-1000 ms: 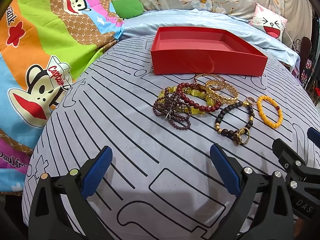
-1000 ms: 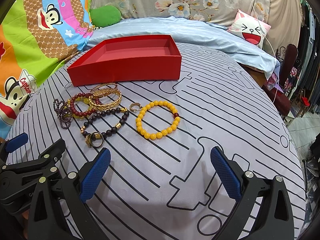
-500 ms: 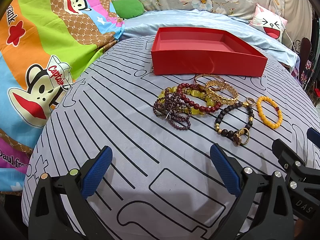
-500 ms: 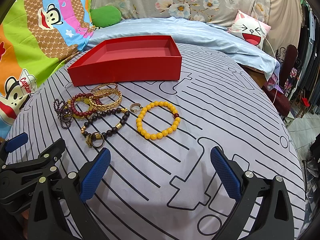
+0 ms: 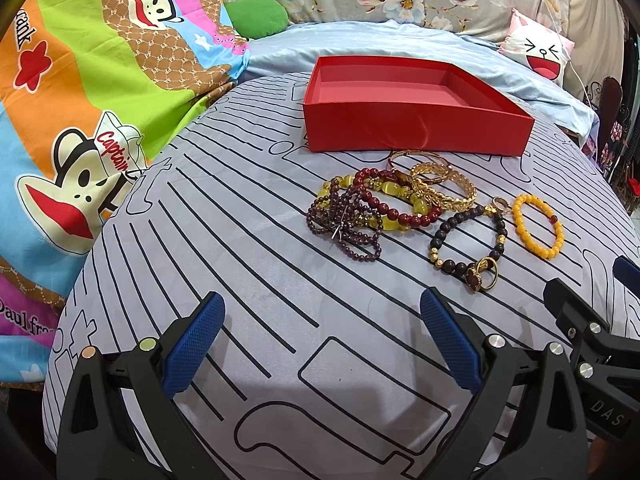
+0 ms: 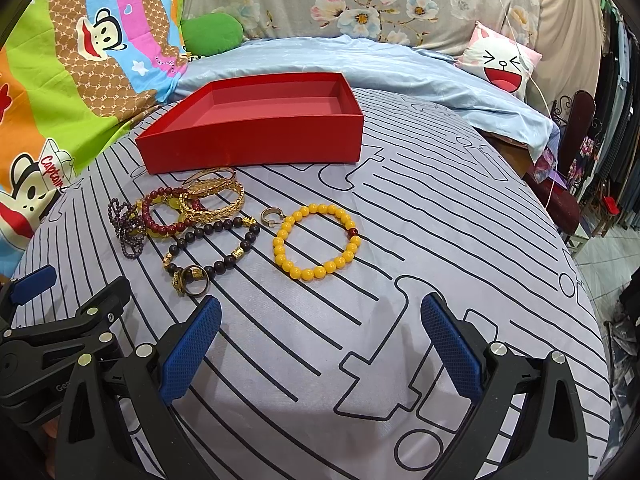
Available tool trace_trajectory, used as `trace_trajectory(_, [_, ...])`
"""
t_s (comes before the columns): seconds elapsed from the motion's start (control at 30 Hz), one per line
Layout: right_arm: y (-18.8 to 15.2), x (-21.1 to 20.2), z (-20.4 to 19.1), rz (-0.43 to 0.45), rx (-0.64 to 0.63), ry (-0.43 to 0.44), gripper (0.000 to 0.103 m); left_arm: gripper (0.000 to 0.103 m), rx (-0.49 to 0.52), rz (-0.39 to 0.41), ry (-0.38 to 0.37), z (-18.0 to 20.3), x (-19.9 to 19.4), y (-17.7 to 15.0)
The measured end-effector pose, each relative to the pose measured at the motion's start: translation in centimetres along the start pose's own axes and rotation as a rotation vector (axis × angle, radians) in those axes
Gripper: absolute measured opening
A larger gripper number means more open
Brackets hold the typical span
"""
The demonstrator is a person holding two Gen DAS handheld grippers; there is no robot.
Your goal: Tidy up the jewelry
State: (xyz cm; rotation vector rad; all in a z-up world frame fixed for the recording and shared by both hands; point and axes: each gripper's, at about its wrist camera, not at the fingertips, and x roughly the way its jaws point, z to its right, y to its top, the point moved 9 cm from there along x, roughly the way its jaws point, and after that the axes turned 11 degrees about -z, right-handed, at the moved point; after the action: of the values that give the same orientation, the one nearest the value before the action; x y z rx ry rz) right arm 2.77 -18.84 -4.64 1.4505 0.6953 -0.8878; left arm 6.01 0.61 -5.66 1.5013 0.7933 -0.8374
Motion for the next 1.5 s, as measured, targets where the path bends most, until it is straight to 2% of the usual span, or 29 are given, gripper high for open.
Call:
trace_trajectory(1.07, [0.0, 0.0, 0.1, 0.0, 0.003, 0.001, 0.097, 0.094, -0.002, 0.004, -0.005, 0.0, -0.1, -0.1])
trace_trajectory(1.37, [0.1, -0.1, 1.4, -0.011, 0.036, 0.015, 0.096, 0.094, -0.112, -0.014, -0.077, -2.5, 0.2, -0.6])
trace_trajectory(1.5, [0.1, 0.2, 0.9, -0.023, 0.019, 0.018, 0.096, 0.094, -0.121, -0.022, -0.092, -3.2, 0.4, -0.3])
